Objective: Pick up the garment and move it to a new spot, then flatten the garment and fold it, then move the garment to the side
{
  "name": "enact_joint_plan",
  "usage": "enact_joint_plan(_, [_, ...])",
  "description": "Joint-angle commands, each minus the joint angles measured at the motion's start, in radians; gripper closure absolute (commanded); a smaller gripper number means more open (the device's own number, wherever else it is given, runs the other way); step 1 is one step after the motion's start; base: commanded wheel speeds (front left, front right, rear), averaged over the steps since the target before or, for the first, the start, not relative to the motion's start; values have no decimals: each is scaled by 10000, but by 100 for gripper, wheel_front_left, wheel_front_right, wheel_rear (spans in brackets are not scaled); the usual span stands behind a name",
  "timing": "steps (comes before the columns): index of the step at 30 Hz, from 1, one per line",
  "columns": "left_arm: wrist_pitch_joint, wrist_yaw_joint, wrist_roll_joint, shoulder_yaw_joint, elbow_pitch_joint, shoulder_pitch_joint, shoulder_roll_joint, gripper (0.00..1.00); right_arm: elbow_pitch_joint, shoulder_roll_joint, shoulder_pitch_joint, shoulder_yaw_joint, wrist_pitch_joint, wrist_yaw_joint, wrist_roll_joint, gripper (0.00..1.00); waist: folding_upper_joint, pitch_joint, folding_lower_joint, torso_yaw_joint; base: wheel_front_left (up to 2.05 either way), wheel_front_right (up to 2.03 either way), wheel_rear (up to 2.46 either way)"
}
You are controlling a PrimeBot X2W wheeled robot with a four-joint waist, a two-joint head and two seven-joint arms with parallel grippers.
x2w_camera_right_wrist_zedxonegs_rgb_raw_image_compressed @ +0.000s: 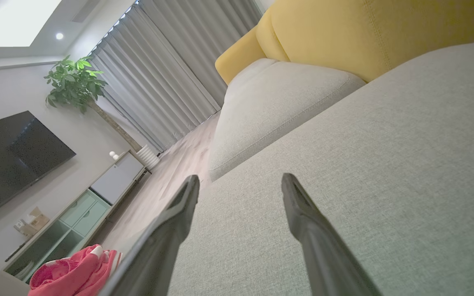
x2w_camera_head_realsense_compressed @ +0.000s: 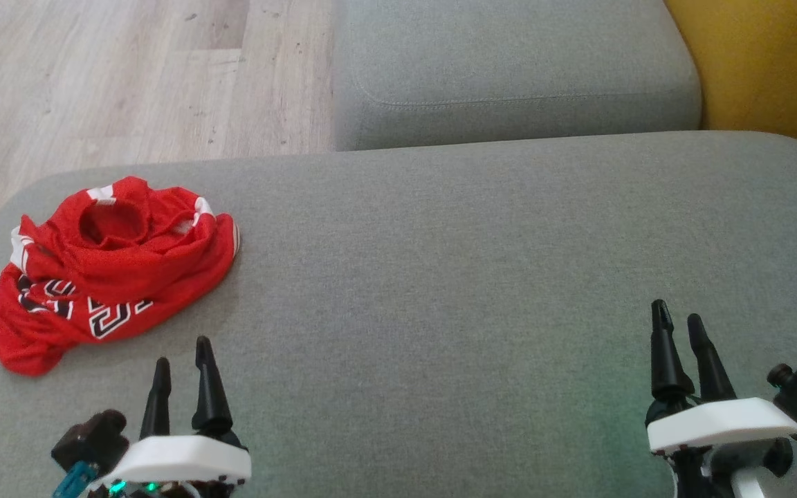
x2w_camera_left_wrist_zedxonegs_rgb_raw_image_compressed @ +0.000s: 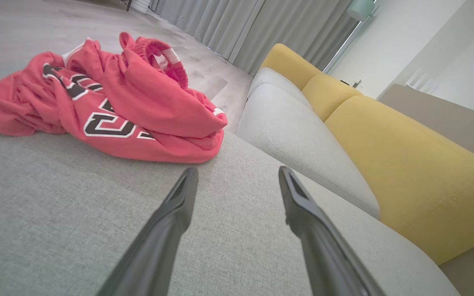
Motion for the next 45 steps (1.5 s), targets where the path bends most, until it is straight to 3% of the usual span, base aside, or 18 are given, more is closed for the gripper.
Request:
enact_joint_plan(1, [-184, 116, 416, 91, -433, -300, 125, 0, -456, -82, -159, 208, -181, 33, -429, 0, 0, -24, -1, 14, 0, 0, 0])
enact_joint_plan(30, [-1035, 930, 4003, -638, -731, -43, 389, 0, -543, -105, 116, 530, -1036, 42, -4044, 0, 0, -420, -1, 152, 0, 0, 0])
enact_joint_plan(45, [-1476, 1009, 5499, -597, -392, 67, 267, 0, 83, -118, 260, 311, -1479, 47, -5737, 0, 0, -552, -1, 284, 0, 0, 0])
